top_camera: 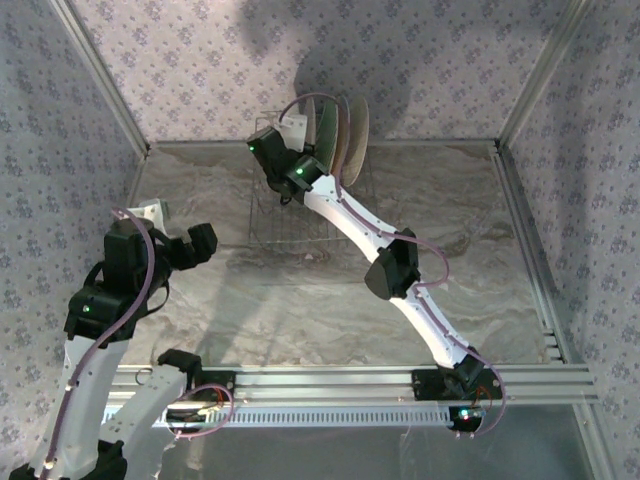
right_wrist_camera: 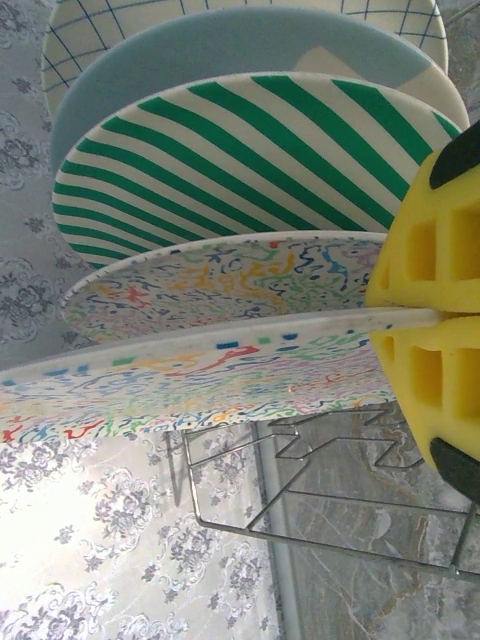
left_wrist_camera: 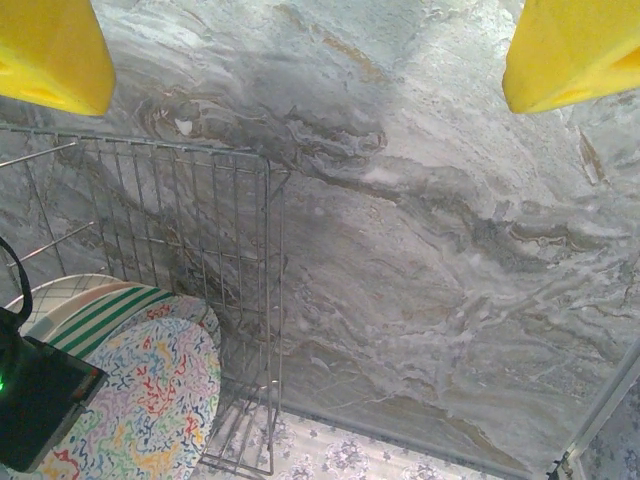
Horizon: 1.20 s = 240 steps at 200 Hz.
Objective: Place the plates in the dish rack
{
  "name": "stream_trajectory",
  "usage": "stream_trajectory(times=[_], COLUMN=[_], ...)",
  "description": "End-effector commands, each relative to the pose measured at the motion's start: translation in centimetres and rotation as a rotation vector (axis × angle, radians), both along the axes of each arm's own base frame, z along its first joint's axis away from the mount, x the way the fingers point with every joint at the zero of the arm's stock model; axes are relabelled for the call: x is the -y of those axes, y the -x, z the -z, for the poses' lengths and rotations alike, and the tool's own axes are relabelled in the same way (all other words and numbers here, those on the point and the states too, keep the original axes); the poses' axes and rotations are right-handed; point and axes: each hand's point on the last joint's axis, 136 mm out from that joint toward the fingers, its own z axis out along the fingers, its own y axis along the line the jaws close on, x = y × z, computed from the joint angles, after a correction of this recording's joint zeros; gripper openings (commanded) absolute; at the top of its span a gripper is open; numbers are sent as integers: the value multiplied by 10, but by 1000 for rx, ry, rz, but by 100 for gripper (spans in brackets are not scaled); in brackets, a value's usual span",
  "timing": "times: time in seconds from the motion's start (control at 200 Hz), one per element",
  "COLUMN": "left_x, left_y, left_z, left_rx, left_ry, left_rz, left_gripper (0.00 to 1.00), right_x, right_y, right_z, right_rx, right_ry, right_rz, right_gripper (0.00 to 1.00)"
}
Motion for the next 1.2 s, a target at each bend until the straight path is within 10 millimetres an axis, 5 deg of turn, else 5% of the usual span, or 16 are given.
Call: stream_trajectory(times=[0.0, 0.38, 0.59, 0.815, 1.029, 1.139, 1.194], left_x=[-4, -1, 1, 3, -2, -7, -10], left_y=[1, 1, 1, 2, 6, 9, 11], left_z=[-7, -2, 5, 6, 7, 1, -4], left_rx=[22, 16, 5, 6, -1, 3, 14], left_ry=[-22, -22, -11, 7, -11, -34, -47], left_rz=[-4, 23, 29, 35, 17, 4, -2], left_gripper=[99, 99, 99, 99, 99, 99, 99], right_x=[-7, -22, -36, -44, -36, -27, -19], right_y=[-2, -6, -2, 2, 15, 30, 37], right_z=[-13, 13, 19, 20, -21, -64, -86], right_rx=[65, 27, 9, 7, 38, 61, 74], right_ry=[-42, -96, -136, -137, -152, -153, -136], right_rz=[24, -14, -52, -70, -78, -119, -142], right_gripper=[0, 0, 28, 34, 49, 67, 84])
